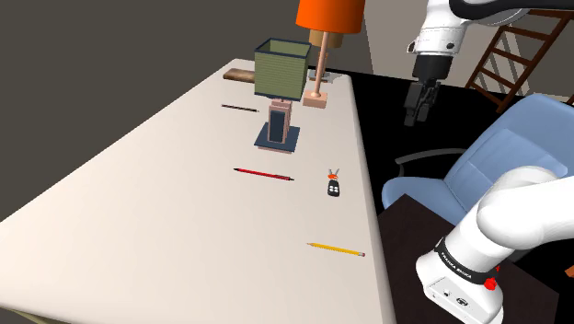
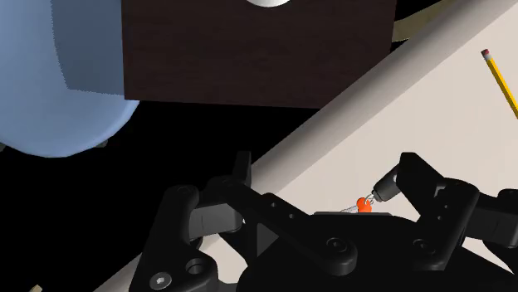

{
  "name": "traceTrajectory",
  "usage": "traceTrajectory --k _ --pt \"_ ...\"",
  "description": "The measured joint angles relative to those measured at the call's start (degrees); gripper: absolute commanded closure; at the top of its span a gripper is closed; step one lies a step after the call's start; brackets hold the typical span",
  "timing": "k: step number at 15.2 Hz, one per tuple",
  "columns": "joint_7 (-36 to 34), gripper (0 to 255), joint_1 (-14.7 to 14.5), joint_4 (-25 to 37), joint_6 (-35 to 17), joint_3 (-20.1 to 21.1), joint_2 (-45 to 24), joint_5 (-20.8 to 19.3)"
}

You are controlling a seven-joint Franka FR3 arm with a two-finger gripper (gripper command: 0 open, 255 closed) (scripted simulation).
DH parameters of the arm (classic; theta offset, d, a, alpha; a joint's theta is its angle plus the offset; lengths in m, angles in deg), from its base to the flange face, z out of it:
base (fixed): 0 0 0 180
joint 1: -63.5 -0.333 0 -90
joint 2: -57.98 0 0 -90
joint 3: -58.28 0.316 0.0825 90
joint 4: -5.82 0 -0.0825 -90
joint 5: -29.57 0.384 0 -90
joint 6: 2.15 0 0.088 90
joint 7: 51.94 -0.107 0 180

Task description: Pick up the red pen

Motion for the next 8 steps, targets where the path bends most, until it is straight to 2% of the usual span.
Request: traceTrajectory --k 2,8 --pt "0.21 0 -0.36 -0.07 -0.74 0.28 -0.53 0.15" --pt "2.3 0 -4.39 -0.88 -10.18 3.85 -7.19 1.88"
